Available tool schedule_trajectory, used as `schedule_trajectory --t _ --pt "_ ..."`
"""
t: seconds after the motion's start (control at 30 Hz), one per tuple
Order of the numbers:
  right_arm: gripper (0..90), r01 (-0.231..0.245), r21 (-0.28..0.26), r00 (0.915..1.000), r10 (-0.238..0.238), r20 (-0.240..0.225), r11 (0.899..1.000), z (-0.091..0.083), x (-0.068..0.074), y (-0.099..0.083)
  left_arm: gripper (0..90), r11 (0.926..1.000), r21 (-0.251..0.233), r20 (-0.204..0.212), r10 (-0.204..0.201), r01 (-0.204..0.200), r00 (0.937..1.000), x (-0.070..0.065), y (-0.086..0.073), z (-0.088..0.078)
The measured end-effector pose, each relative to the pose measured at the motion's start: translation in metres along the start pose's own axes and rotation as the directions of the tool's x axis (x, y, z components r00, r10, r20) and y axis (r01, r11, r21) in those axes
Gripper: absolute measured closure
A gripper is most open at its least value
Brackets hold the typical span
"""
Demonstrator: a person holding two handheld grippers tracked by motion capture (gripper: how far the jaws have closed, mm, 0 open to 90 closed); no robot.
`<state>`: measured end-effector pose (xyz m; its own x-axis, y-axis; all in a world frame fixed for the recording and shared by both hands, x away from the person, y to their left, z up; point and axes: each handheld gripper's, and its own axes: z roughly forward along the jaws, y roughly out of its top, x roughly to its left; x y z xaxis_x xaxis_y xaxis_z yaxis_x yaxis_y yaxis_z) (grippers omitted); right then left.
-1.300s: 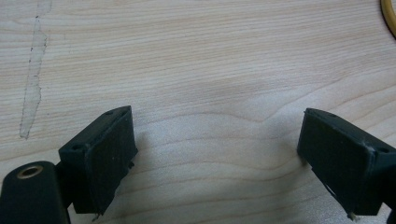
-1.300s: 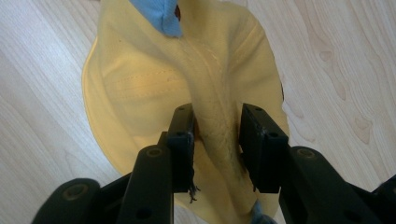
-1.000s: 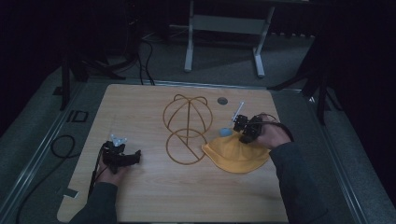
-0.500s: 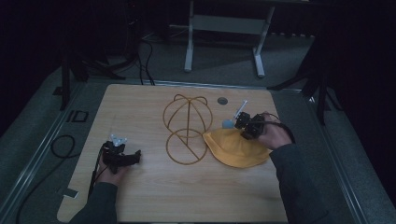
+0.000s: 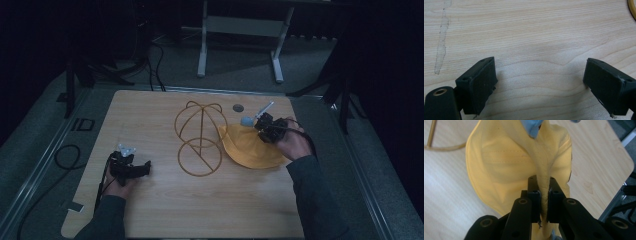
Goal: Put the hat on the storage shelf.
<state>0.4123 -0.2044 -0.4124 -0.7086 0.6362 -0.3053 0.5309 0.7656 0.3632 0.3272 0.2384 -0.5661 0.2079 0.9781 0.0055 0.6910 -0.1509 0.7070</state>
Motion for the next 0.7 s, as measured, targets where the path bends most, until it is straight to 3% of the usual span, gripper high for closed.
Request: schedule_trajectory --t 0.2,0.4,0.7 --pt "84.2 -0.053 -0.047 0.9985 0.054 0.012 0.997 -0.003 -0.003 0.0 11.5 1.0 0.0 0.0 0.0 0.0 1.0 0.0 0.0 0.0" --pt "84.3 -0.125 -0.13 0.9912 0.13 0.027 0.984 -0.009 -0.01 -0.002 11.5 1.0 0.0 0.0 0.0 0.0 1.0 0.0 0.0 0.0" --pt "84.3 -0.183 -0.214 0.9813 0.192 0.02 0.96 -0.018 -0.02 -0.005 11.5 1.0 -0.002 0.0 -0.002 0.002 1.0 0.0 0.0 0.0"
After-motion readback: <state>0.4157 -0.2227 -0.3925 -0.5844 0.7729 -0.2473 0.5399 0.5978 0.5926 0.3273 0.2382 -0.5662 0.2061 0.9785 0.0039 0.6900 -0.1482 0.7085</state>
